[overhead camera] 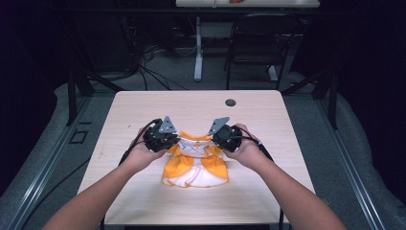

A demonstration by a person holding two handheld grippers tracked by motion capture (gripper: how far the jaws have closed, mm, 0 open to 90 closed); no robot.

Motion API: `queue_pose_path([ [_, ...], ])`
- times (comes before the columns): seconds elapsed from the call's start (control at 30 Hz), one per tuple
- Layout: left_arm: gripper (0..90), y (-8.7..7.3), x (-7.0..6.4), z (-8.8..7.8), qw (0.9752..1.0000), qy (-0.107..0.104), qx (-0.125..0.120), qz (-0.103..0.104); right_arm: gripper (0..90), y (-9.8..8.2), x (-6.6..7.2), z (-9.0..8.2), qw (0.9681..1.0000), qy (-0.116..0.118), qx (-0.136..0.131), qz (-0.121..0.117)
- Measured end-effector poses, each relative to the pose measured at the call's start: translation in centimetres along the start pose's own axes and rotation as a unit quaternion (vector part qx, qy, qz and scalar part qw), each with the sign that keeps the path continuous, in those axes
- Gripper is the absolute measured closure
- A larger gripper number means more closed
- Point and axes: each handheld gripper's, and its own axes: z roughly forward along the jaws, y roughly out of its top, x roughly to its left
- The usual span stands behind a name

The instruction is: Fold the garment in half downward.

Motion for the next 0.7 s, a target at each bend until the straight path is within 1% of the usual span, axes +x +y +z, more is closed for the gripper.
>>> queue_pose_path([
  [0.07,82.4,-0.2,-0.1,0.0,1.0000,-0.003,0.002,-0.002,86.3,0.1,0.2,-0.1,0.9999,0.002,0.006,-0.008],
  [0.1,82.4,-0.2,-0.2,0.0,1.0000,-0.004,0.001,-0.003,86.4,0.0,0.3,0.0,1.0000,0.006,0.003,-0.003],
  [0.13,82.3,-0.3,-0.2,0.0,1.0000,-0.007,0.004,-0.002,86.3,-0.1,0.3,0.0,0.9999,0.007,0.007,-0.005],
  [0.17,82.4,-0.4,-0.3,0.1,0.9999,-0.010,0.004,-0.003,86.3,-0.3,0.4,0.1,0.9999,0.009,0.004,0.000],
  [0.23,82.3,-0.5,-0.5,0.1,0.9999,-0.011,0.004,-0.002,86.3,-0.6,0.5,0.3,0.9999,0.014,0.008,0.002],
  [0.27,82.3,-0.6,-0.6,0.2,0.9999,-0.013,0.004,-0.001,86.3,-0.8,0.6,0.4,0.9998,0.015,0.005,0.008],
  [0.33,82.3,-0.7,-0.8,0.2,0.9999,-0.016,0.004,-0.001,86.3,-1.0,0.7,0.4,0.9998,0.013,0.013,-0.001],
  [0.37,82.3,-0.7,-0.9,0.3,0.9998,-0.018,0.006,-0.001,86.3,-1.0,0.8,0.4,0.9998,0.014,0.013,0.000],
  [0.43,82.3,-1.0,-1.1,0.4,0.9998,-0.021,0.007,-0.001,86.3,-1.2,0.9,0.3,0.9997,0.021,0.007,0.008],
  [0.5,82.3,-1.2,-1.2,0.4,0.9997,-0.025,0.008,-0.003,86.3,-1.4,1.1,0.3,0.9997,0.022,0.009,0.005],
  [0.57,82.3,-1.4,-1.3,0.5,0.9996,-0.027,0.009,-0.003,86.3,-1.7,1.4,0.4,0.9995,0.029,0.007,0.007],
  [0.63,82.3,-1.5,-1.5,0.6,0.9995,-0.029,0.010,-0.001,86.3,-1.8,1.6,0.4,0.9996,0.027,0.010,0.002],
  [0.7,82.3,-1.7,-1.6,0.7,0.9995,-0.028,0.011,0.001,86.3,-1.8,1.8,0.4,0.9996,0.028,0.007,0.004],
])
